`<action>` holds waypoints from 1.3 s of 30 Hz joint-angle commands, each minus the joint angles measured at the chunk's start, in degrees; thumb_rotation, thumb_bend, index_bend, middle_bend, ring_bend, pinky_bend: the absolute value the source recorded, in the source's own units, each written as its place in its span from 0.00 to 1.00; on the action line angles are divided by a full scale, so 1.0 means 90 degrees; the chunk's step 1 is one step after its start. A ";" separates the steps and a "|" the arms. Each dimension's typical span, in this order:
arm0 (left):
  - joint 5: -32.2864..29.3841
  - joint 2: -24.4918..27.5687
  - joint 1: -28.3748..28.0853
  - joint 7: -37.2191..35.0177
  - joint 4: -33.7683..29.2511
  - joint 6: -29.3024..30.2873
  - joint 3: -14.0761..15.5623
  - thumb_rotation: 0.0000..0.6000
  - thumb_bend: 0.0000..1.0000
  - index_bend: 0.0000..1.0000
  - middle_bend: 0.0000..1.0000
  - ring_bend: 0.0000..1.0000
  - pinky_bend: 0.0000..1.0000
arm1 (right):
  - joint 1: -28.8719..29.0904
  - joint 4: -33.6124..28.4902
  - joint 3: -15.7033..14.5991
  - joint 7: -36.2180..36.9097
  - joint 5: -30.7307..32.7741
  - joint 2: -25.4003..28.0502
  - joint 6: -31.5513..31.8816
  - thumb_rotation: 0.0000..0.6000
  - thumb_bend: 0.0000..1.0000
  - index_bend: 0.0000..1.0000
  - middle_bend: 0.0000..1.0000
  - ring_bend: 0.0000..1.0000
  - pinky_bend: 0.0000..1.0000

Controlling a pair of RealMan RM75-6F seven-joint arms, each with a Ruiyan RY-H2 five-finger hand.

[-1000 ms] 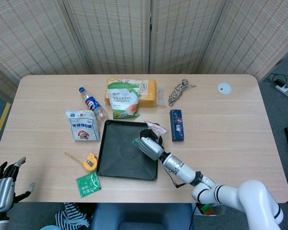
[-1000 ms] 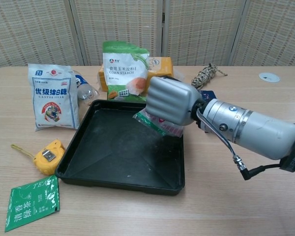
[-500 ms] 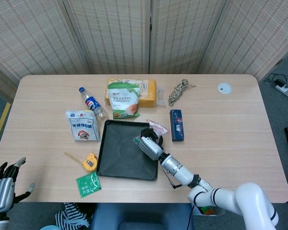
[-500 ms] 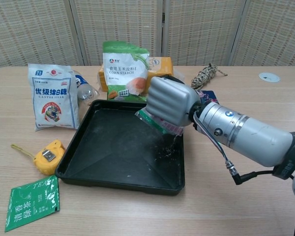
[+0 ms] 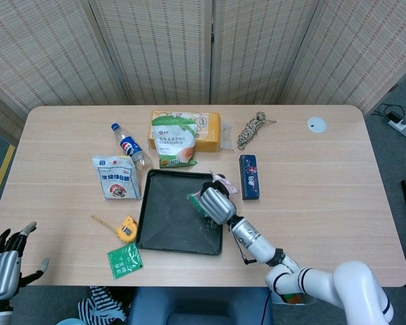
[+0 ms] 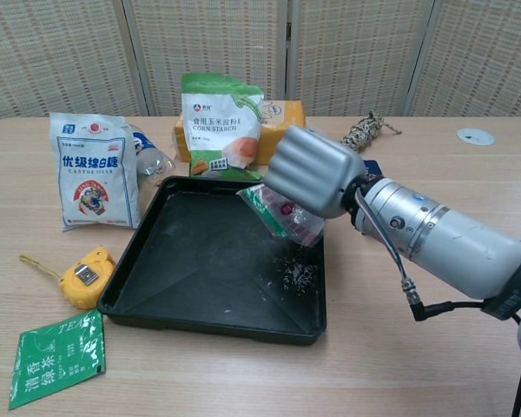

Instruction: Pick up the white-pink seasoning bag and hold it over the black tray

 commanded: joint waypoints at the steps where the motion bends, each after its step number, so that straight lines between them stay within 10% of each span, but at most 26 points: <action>1: 0.0001 0.0013 -0.0007 0.0032 -0.0032 -0.0016 0.0005 1.00 0.35 0.12 0.22 0.19 0.07 | -0.0229 -0.0050 0.0109 0.1168 0.0162 0.0041 0.0287 1.00 0.37 0.68 0.57 1.00 0.88; 25: 0.0045 0.0071 -0.0132 0.0512 -0.0467 -0.0097 -0.0019 1.00 0.35 0.12 0.22 0.19 0.07 | -0.1534 -0.2428 0.0672 0.7248 0.1991 0.1721 -0.0526 1.00 0.37 0.68 0.57 1.00 0.88; 39: 0.0064 0.0042 -0.0184 0.0682 -0.0583 -0.0142 -0.0002 1.00 0.35 0.11 0.22 0.19 0.07 | -0.1490 -0.1785 0.0362 0.8860 0.1988 0.1791 -0.1654 1.00 0.37 0.68 0.54 1.00 0.88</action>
